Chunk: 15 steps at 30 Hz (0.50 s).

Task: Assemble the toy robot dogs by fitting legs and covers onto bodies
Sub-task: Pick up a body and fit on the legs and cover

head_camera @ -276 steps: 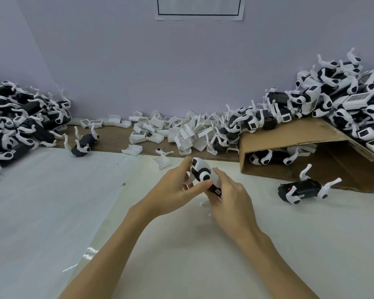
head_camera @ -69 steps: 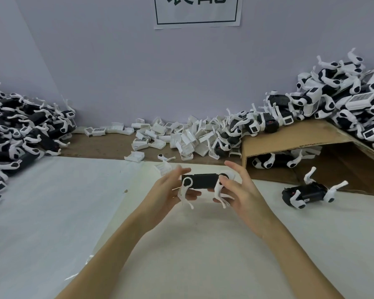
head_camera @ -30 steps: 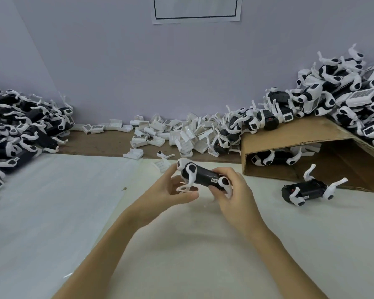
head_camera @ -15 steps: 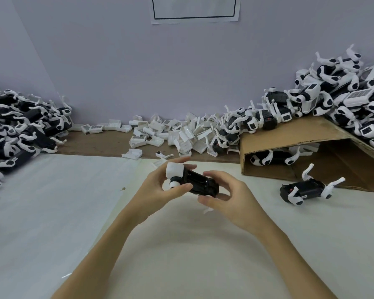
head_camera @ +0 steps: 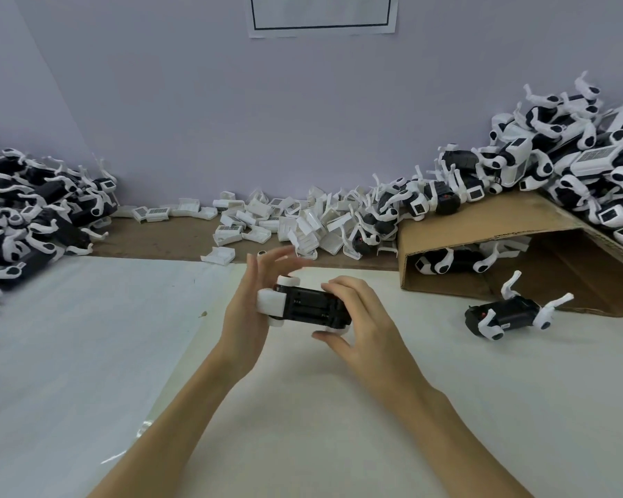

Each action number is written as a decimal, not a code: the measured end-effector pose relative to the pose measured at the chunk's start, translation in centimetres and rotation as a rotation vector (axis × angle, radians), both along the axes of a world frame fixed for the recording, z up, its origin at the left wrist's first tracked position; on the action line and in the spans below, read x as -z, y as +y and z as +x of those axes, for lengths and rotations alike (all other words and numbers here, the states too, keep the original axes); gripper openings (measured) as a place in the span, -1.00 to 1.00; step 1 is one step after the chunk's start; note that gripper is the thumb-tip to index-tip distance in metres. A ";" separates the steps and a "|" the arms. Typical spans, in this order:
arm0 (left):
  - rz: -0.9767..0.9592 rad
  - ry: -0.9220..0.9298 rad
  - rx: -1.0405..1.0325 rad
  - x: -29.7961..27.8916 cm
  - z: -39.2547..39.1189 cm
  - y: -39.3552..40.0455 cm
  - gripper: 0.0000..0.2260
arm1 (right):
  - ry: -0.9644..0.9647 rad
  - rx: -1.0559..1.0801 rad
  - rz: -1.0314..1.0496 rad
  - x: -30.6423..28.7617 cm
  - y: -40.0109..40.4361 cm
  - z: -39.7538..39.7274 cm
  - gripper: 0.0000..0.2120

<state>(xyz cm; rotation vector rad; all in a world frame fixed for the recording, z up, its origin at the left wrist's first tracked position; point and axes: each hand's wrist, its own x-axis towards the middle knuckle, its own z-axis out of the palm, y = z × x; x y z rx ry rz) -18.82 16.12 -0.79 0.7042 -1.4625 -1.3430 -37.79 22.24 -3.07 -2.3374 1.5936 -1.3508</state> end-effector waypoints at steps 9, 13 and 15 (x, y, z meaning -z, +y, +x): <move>-0.292 -0.446 -0.007 -0.4 0.1 0.2 -0.50 | -0.489 -0.117 0.323 0.5 -0.2 -1.0 -0.51; -0.351 -0.371 -0.008 -0.1 0.4 0.5 -0.55 | -0.599 -0.202 0.438 0.5 -0.2 -0.7 -0.50; -0.307 -0.298 0.023 -0.2 0.2 0.4 -0.55 | -0.611 -0.214 0.440 0.6 -0.3 -0.5 -0.51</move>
